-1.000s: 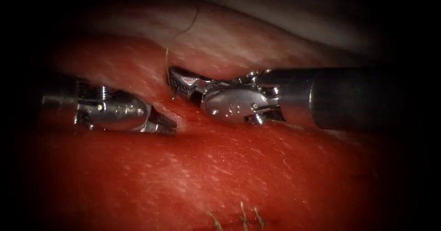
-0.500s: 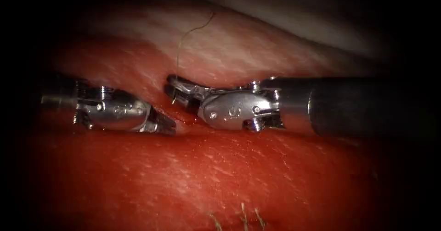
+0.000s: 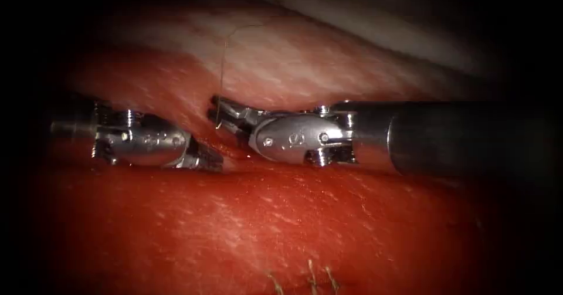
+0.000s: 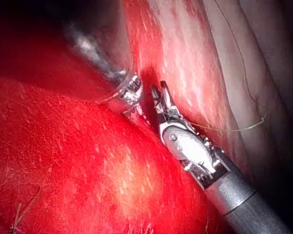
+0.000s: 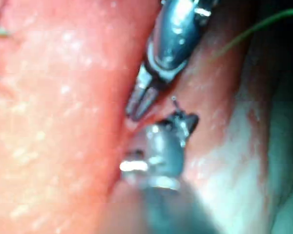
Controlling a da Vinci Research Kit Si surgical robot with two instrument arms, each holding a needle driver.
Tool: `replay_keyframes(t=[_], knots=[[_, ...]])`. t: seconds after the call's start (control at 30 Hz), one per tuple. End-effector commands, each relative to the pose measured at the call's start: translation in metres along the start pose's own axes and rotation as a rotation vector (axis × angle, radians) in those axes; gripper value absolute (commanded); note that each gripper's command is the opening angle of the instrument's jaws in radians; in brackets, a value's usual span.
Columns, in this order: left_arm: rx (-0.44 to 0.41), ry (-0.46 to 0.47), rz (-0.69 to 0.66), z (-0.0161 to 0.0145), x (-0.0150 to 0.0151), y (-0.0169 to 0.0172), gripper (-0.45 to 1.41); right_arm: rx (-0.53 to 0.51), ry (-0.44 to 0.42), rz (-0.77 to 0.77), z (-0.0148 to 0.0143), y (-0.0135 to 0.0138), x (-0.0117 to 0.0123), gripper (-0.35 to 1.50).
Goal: Wound Closure
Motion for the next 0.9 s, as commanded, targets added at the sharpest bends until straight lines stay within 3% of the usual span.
replay_keyframes(t=[0.03, 0.43, 0.9], knots=[[-0.003, 0.001, 0.0, 0.0008, -0.0001, 0.0002, -0.18, 0.006, 0.0, 0.007, 0.001, 0.0, 0.0002, -0.35], [-0.005, 0.001, 0.002, 0.0007, -0.0002, 0.0002, -0.2, -0.026, 0.001, 0.005, 0.0009, 0.0007, 0.0014, -0.35], [-0.001, 0.0, 0.001, 0.001, -0.0001, 0.0003, -0.2, -0.151, 0.042, -0.11, 0.0016, 0.0046, 0.0039, -0.35]])
